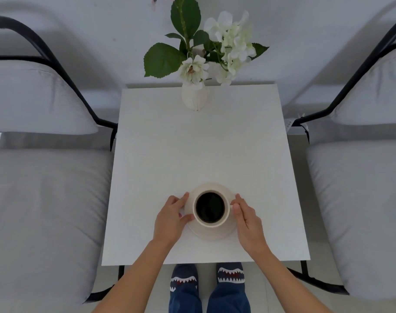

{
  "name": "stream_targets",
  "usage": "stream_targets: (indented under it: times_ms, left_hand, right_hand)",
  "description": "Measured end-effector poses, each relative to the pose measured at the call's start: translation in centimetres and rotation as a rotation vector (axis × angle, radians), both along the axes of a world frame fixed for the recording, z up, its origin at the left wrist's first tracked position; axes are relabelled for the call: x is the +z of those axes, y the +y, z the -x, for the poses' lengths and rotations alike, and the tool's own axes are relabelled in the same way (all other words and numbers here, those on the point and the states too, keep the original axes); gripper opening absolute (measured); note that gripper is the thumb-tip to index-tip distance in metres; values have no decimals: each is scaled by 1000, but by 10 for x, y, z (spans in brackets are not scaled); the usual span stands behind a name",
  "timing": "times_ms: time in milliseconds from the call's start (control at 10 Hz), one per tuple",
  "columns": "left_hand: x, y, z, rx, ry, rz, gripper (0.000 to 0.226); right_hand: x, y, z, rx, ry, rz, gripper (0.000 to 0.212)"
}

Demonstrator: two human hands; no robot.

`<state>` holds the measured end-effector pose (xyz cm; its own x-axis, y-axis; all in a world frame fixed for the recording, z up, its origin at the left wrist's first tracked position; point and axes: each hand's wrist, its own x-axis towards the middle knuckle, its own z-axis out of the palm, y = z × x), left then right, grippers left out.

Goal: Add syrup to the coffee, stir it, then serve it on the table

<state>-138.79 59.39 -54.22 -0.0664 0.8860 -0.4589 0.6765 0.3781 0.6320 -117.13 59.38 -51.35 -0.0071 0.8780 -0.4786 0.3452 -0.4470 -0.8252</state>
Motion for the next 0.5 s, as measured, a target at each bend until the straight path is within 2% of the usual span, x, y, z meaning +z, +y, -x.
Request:
stream_targets:
  times_ms: [100, 400, 500]
  left_hand:
    - [-1, 0, 0, 8, -16, 0, 70]
    - [0, 1, 1, 9, -35, 15, 71]
    - [1, -1, 0, 21, 5, -20, 63]
  right_hand:
    - [6, 2, -1, 6, 13, 9, 30]
    - [7, -1, -6, 33, 2, -7, 23]
    - [10, -1, -7, -8, 56, -22, 28]
